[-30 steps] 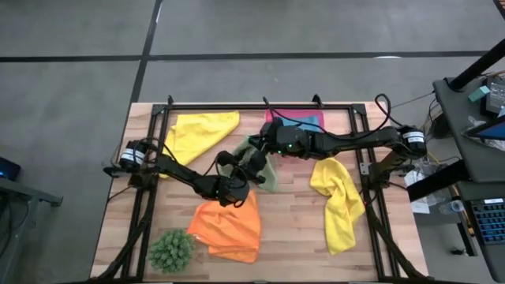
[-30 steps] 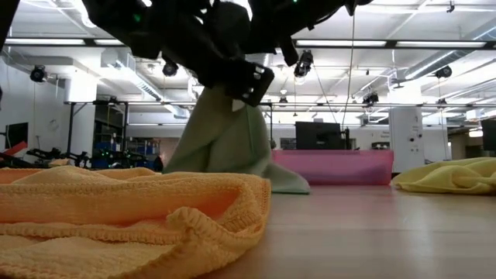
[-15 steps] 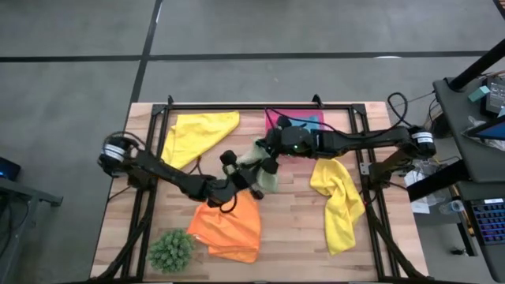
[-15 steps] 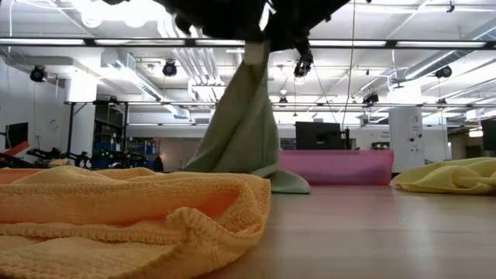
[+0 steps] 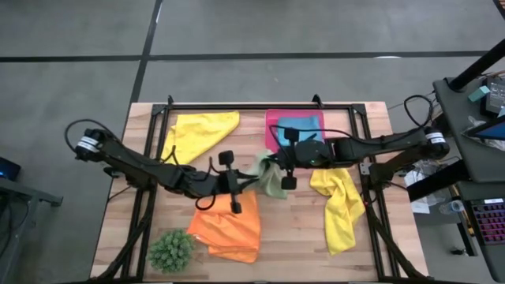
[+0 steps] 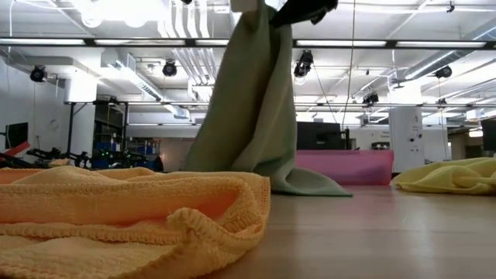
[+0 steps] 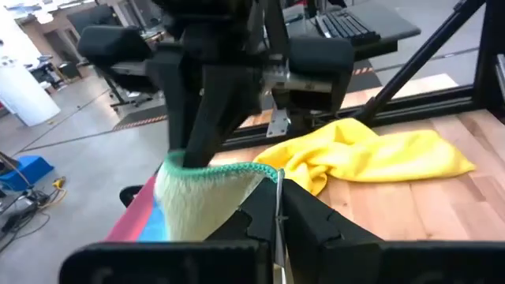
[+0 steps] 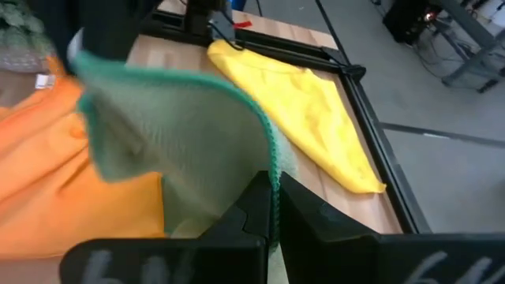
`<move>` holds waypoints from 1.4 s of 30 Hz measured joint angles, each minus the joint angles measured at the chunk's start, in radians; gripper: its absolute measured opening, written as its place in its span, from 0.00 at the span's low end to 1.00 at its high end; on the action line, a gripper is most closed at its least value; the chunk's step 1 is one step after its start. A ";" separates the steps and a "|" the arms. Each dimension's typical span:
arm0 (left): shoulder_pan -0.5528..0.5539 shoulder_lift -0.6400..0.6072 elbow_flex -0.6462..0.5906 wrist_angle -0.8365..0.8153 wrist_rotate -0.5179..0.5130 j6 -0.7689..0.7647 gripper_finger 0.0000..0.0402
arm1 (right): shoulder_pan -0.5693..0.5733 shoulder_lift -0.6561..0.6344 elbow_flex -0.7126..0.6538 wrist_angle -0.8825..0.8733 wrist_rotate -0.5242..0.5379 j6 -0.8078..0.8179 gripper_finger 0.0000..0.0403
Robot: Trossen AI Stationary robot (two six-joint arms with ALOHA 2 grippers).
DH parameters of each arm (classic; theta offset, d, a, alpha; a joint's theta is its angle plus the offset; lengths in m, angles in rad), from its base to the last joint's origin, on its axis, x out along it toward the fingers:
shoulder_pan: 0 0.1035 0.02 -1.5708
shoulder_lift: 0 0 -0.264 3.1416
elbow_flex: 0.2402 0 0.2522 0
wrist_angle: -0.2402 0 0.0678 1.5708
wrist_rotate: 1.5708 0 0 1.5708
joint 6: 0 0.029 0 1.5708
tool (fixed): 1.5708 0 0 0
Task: Fold microfiber towels
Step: Fold the green microfiber cloth
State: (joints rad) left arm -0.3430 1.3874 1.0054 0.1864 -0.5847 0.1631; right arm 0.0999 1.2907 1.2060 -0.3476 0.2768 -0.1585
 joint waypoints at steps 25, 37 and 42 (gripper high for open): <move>-0.012 -0.208 0.004 0.015 0.042 0.000 0.00 | 0.013 0.035 -0.095 0.119 -0.083 0.042 0.38; -0.012 -0.280 0.004 0.014 0.042 0.000 0.00 | -0.020 0.250 -0.276 0.481 -0.094 0.018 0.36; -0.012 -0.282 0.004 0.014 0.042 0.000 0.00 | -0.024 0.361 -0.284 0.573 -0.094 0.028 0.32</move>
State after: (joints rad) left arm -0.3553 1.1049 1.0092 0.2005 -0.5430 0.1635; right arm 0.0757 1.6516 0.9217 0.2249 0.1829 -0.1307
